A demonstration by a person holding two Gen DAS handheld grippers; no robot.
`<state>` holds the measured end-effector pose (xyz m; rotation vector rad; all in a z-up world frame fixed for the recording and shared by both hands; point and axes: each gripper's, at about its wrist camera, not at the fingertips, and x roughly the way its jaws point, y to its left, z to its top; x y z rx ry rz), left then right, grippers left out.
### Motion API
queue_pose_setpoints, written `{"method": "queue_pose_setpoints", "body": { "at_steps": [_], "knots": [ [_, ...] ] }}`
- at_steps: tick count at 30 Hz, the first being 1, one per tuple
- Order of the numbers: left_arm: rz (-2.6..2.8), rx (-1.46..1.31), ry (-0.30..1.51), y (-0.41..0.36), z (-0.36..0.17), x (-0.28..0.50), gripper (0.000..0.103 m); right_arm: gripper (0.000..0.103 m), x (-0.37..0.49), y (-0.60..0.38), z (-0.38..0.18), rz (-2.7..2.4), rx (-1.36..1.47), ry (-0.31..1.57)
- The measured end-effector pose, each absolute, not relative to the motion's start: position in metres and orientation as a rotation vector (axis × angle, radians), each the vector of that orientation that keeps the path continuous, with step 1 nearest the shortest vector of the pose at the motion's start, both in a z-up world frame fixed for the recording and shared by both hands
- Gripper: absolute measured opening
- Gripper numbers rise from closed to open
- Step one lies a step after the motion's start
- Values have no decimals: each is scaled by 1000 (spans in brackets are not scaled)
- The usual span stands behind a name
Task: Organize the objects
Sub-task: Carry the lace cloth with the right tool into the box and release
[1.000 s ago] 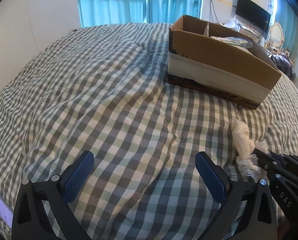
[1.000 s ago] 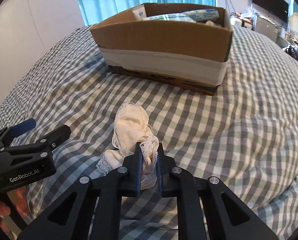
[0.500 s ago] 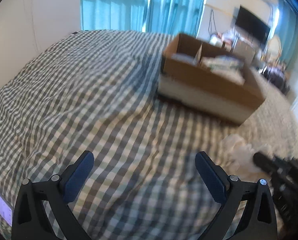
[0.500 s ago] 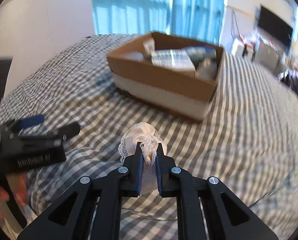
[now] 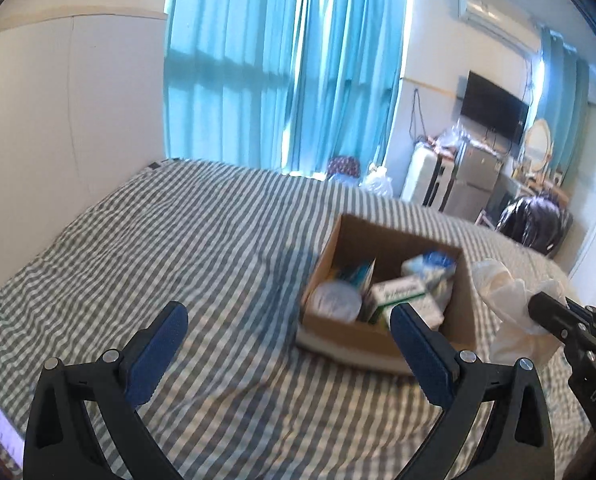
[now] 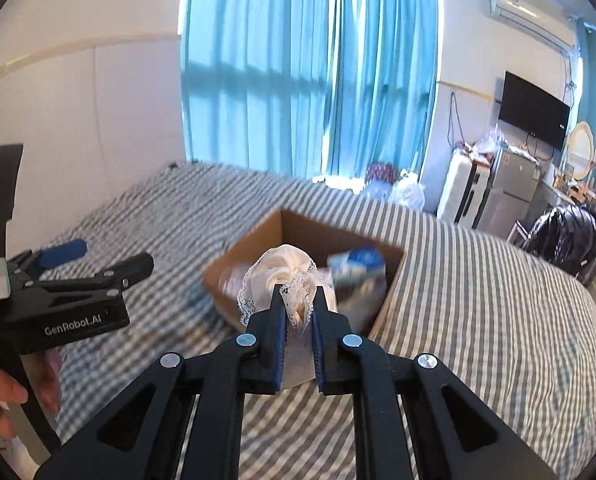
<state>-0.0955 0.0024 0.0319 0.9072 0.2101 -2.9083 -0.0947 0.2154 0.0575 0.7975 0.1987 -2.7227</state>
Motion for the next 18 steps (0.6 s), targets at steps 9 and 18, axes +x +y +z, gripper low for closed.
{"method": "queue_pose_setpoints", "body": {
  "at_steps": [9, 18],
  "knots": [
    [-2899, 891, 147, 10, 25, -161, 103, 11, -165, 205, 67, -2735, 760, 155],
    [-2885, 907, 127, 2, -10, -222, 103, 11, -256, 198, 15, -2700, 832, 92]
  ]
}}
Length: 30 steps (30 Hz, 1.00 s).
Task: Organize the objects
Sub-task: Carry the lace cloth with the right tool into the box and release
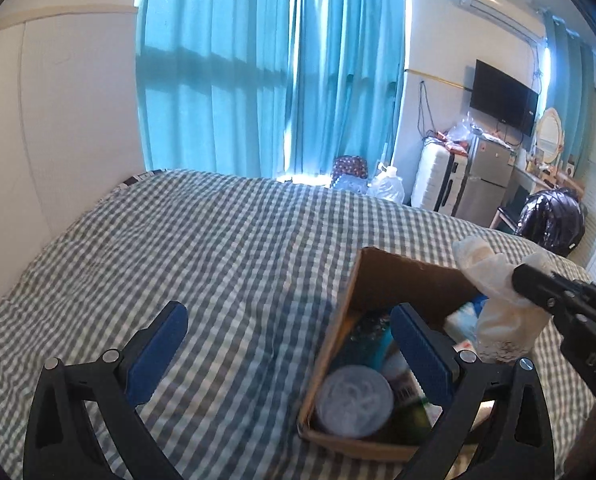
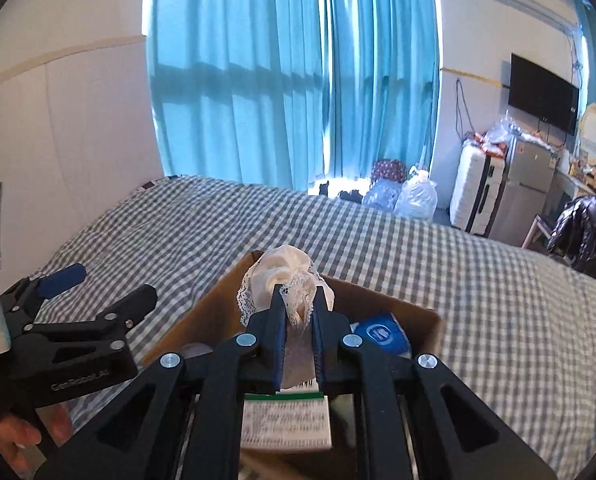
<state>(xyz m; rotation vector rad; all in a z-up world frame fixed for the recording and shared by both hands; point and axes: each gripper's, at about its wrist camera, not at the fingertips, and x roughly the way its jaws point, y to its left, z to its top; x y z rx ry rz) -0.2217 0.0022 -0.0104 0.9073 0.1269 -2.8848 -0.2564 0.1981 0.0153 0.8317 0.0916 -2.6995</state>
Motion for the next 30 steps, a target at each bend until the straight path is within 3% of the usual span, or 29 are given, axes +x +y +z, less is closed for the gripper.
{"method": "queue_pose_setpoints", "body": {
  "at_steps": [7, 12, 13, 15, 16, 17, 22, 26, 30],
  "knots": [
    [-2894, 892, 26, 4, -36, -246, 103, 11, -298, 201, -22, -2662, 884, 3],
    [-2927, 915, 83, 5, -44, -251, 103, 13, -302, 208, -34, -2661, 882, -57],
    [-2931, 916, 85, 6, -44, -251, 103, 17, -299, 209, -34, -2661, 873, -60],
    [-2934, 921, 76, 9, -44, -249, 103, 36, -293, 211, -31, -2674, 850, -63],
    [-2934, 925, 64, 12, -43, -248, 103, 57, -291, 211, -28, -2684, 840, -61],
    [-2937, 927, 57, 14, -42, -247, 103, 69, -288, 212, -23, -2706, 828, -55],
    [-2940, 919, 7, 26, -21, -231, 103, 71, -269, 222, 12, -2764, 784, -50],
    [-2964, 871, 21, 30, 7, -206, 103, 89, -237, 233, 54, -2845, 719, -26],
    [-3006, 804, 16, 35, 41, -171, 103, 97, -194, 239, 96, -2901, 663, 24]
  ]
}}
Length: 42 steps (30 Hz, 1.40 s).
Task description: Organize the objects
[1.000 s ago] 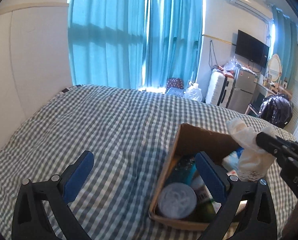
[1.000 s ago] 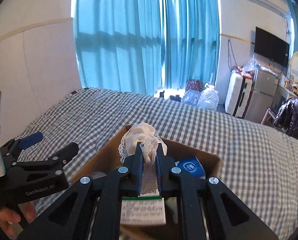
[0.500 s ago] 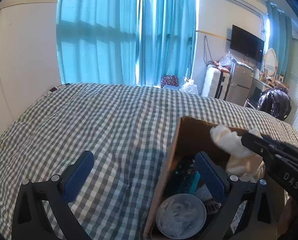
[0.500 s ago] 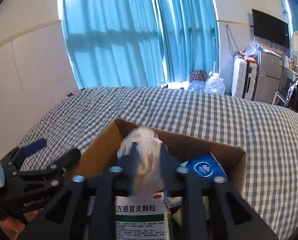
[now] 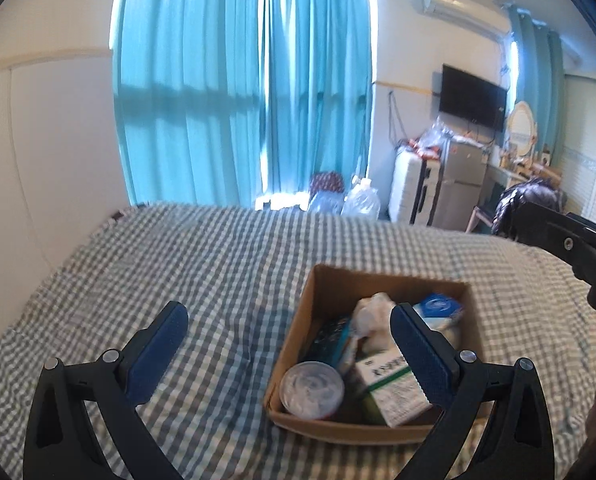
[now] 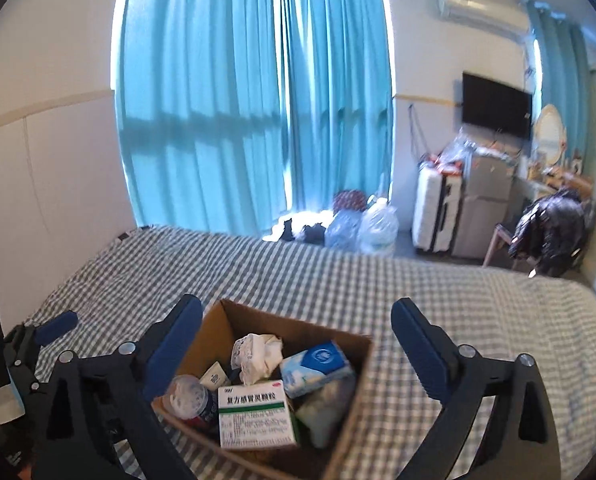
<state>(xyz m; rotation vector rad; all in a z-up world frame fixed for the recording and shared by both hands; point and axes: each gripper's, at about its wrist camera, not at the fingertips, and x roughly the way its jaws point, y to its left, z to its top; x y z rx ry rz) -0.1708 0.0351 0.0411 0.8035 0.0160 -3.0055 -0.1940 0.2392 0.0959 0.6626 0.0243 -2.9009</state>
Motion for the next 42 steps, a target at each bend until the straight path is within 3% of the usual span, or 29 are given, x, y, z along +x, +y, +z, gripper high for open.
{"method": "queue_pose_setpoints", "body": {
  "at_steps": [3, 7, 17, 25, 36, 42],
  "knots": [
    [-3036, 777, 13, 36, 64, -143, 103, 103, -158, 245, 120, -2934, 614, 57],
    [-3068, 744, 34, 31, 89, -106, 103, 103, -110, 250, 142, -2954, 589, 69],
    [-3115, 677, 17, 17, 114, -47, 103, 103, -40, 255, 140, -2970, 671, 91],
    [-3126, 614, 67, 15, 84, -25, 103, 103, -9, 255, 89, -3032, 628, -42],
    [-3086, 709, 76, 21, 14, -47, 103, 103, -43, 257, 33, -3089, 676, 100],
    [-3053, 818, 16, 24, -2, -52, 103, 103, -56, 254, 14, -3064, 733, 61]
  ]
}}
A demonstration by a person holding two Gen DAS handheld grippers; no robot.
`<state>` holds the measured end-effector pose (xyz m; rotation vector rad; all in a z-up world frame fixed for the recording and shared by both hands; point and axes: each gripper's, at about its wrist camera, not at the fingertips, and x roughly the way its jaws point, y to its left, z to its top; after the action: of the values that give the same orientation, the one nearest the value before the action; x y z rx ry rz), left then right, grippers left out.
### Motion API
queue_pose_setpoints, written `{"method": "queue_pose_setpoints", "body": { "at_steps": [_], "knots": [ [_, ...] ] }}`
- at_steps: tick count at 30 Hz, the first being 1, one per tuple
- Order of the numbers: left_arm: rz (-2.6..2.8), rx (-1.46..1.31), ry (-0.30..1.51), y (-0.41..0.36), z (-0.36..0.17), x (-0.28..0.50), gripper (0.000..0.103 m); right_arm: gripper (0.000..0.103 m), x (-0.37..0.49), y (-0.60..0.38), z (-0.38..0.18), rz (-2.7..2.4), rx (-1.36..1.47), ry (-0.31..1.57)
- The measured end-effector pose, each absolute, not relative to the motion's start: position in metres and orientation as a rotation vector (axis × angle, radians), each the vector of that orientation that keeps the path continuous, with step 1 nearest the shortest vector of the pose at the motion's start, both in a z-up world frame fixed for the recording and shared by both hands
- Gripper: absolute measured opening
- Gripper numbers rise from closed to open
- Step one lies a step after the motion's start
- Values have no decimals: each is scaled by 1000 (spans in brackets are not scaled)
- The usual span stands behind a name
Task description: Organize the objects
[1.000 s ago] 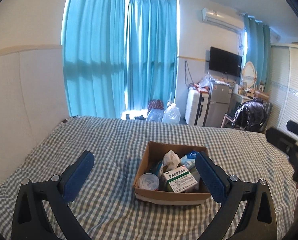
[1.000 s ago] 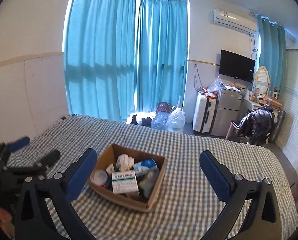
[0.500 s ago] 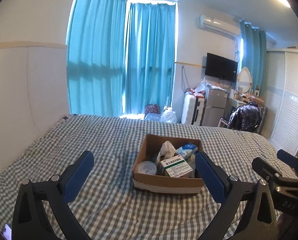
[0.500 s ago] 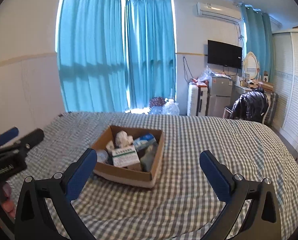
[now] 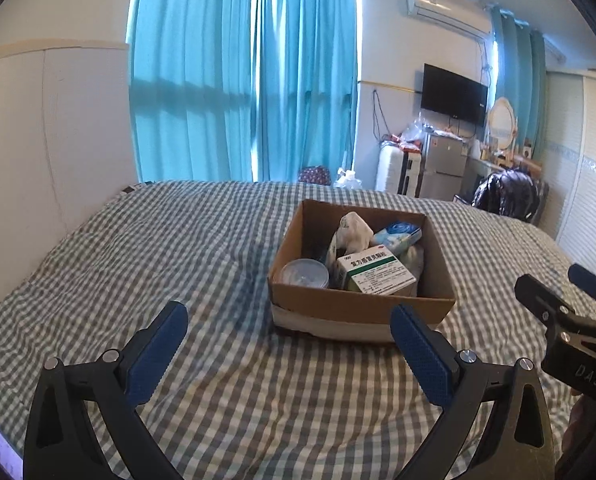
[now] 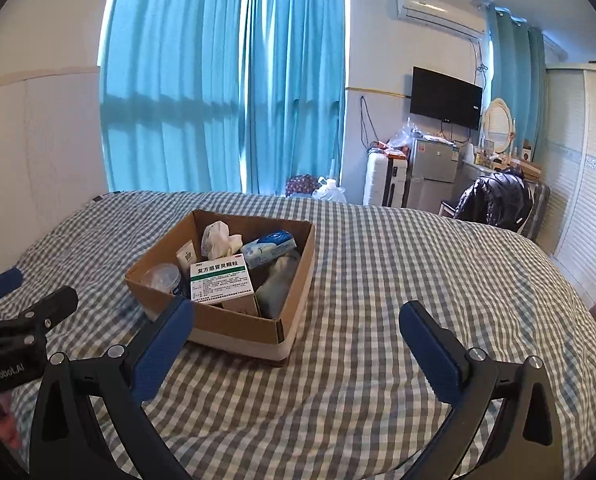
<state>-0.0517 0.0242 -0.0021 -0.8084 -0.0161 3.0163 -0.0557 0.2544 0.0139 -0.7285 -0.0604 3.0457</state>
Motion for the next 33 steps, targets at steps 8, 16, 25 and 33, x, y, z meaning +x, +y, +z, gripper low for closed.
{"method": "queue_pose_setpoints", "body": {
  "at_steps": [8, 16, 25, 33],
  "knots": [
    [2978, -838, -78, 17, -6, -48, 103, 103, -52, 244, 13, 3050, -744, -63],
    [2975, -860, -130, 8, -7, -48, 103, 103, -48, 241, 15, 3053, -749, -60],
    [2975, -871, -109, 8, -9, -50, 103, 103, -52, 241, 9, 3047, -773, -50],
    [2973, -874, -108, 8, -9, -50, 103, 103, -53, 241, 7, 3036, -789, -49]
  ]
}}
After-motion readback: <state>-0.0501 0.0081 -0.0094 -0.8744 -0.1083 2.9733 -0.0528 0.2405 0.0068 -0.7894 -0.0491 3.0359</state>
